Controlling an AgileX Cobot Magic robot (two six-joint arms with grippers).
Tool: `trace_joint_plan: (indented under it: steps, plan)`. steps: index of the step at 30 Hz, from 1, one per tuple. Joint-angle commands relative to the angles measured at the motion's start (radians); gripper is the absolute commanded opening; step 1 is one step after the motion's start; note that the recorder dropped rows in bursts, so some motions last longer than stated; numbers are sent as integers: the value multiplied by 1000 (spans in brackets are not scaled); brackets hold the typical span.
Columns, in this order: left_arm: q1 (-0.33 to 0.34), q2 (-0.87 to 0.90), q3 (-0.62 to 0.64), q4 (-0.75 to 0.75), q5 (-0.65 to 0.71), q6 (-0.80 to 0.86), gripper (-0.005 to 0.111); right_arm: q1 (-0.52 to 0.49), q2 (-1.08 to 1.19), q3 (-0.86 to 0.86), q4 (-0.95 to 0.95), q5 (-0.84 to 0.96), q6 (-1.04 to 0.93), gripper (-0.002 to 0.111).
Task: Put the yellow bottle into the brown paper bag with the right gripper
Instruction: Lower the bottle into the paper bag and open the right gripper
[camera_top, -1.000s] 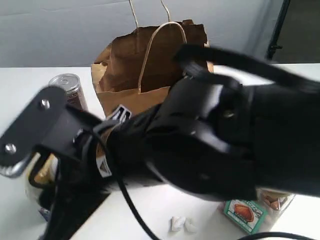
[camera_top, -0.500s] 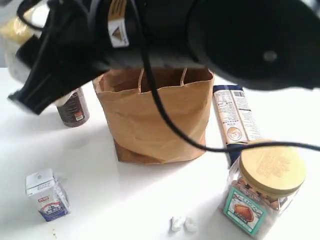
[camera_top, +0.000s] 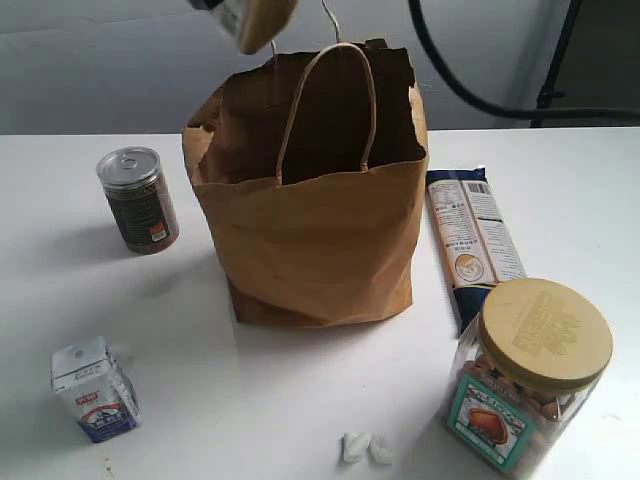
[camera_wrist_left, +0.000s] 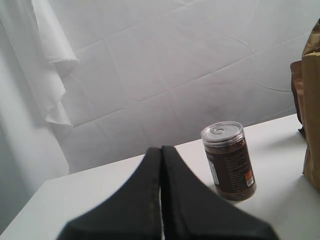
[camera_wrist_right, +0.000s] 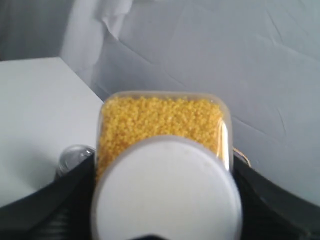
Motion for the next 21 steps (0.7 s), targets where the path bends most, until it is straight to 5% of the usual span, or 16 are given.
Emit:
trace_joint_plan:
  steps: [1,15,21]
  plan:
    - [-4,-2,5,-4,-6,-5,0,-44,-11,-17,-34,32,5,0]
    - [-4,-2,5,-4,-6,-5,0,-66,45,-17,50,161,28,2]
    - [-4,-2,5,-4,-6,-5,0,-66,48,-17,61,190,27,40]
